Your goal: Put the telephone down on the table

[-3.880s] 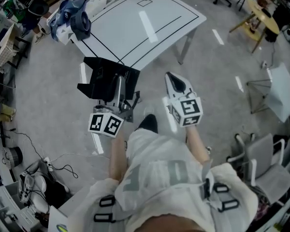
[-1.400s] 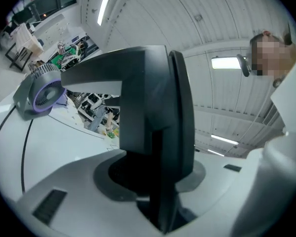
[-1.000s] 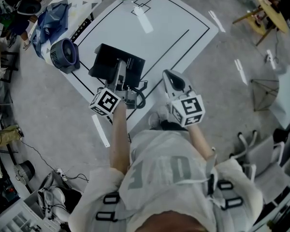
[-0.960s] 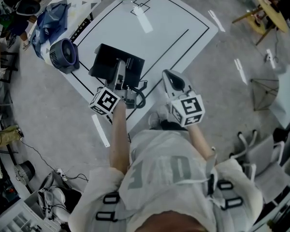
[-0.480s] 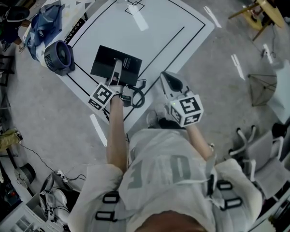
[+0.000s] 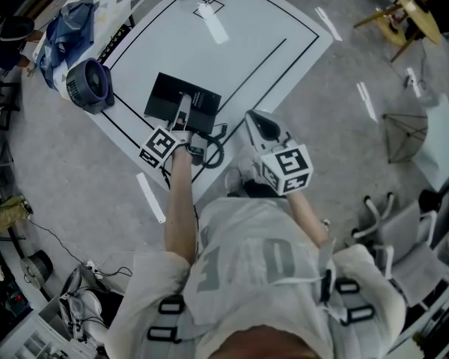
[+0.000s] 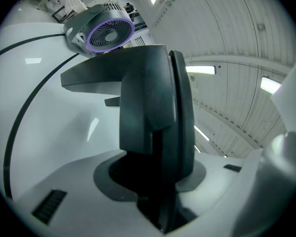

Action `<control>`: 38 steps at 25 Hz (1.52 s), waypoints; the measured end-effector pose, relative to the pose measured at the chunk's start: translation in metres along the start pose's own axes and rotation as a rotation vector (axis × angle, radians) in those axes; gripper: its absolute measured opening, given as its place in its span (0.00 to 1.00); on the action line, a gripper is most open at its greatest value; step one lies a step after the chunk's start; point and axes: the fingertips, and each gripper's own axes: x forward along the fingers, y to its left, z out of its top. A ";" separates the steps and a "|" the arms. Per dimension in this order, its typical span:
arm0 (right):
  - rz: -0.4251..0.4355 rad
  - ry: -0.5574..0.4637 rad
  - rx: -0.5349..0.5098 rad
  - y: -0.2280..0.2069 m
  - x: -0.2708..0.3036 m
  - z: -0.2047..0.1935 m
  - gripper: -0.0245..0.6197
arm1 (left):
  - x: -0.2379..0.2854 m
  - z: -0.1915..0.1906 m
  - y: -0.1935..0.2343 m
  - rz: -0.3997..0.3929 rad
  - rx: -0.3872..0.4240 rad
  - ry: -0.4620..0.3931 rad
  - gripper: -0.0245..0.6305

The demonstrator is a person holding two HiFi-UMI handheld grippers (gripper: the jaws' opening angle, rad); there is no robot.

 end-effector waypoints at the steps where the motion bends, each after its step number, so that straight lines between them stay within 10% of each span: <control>1: 0.000 0.000 0.000 0.001 0.000 0.000 0.05 | -0.001 -0.002 0.002 0.005 0.000 0.006 0.27; 38: 0.016 0.009 -0.011 0.018 -0.004 -0.002 0.05 | -0.002 -0.005 0.014 -0.027 -0.174 0.100 0.28</control>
